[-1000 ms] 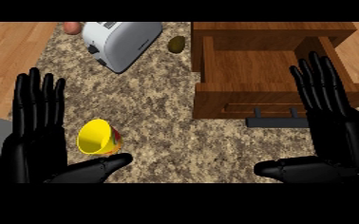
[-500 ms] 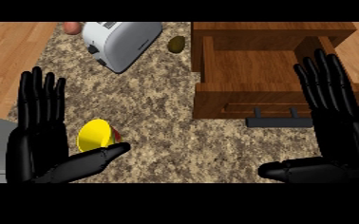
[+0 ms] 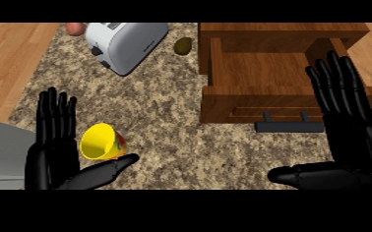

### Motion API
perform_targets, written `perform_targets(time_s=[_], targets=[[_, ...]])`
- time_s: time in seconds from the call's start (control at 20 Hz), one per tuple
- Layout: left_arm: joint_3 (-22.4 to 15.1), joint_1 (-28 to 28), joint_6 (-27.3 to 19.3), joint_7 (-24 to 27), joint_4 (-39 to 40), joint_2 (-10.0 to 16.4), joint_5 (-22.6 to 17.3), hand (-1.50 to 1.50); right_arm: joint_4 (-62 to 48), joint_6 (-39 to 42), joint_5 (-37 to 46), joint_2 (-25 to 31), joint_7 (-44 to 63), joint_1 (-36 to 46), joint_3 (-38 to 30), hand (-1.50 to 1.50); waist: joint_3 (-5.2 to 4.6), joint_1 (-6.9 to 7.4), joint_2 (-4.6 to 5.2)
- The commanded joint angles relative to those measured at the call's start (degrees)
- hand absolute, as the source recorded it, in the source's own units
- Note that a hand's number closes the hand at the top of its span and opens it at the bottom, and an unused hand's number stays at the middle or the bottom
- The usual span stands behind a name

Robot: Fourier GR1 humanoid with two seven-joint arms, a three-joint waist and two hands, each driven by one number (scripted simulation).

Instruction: Pick up the cup, place it into the drawer and close the drawer

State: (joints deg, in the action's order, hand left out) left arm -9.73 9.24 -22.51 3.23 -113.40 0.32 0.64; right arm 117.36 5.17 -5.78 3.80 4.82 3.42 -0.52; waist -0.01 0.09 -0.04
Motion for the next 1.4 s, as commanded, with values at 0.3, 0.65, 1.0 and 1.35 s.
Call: perform_targets(time_s=[0.3, 0.65, 1.0, 1.35], targets=[[5.95, 3.33, 1.82, 5.32, 6.40, 0.76, -3.43, -1.50, -1.29, -2.58, 2.80, -1.51, 2.97, 4.11, 2.27, -1.50, 0.00, 0.10, 0.01], [7.30, 6.60, 4.20, 13.50, 12.35, -0.07, -5.23, -1.50, -1.23, 0.88, -1.30, 0.54, 1.26, 1.96, -1.49, -1.50, 0.01, 0.05, 0.01], [12.95, 3.75, 10.24, 19.72, 24.61, 1.79, -11.62, -1.50, 1.33, 0.54, -3.31, 2.19, 5.61, 4.67, -4.09, -1.50, -0.01, 0.02, 0.03], [15.66, -0.39, 12.44, 27.44, 36.69, 0.75, -12.35, -1.50, 0.73, 1.38, -2.99, 0.76, 3.08, 2.03, -2.45, -1.50, 0.00, -0.07, 0.04]])
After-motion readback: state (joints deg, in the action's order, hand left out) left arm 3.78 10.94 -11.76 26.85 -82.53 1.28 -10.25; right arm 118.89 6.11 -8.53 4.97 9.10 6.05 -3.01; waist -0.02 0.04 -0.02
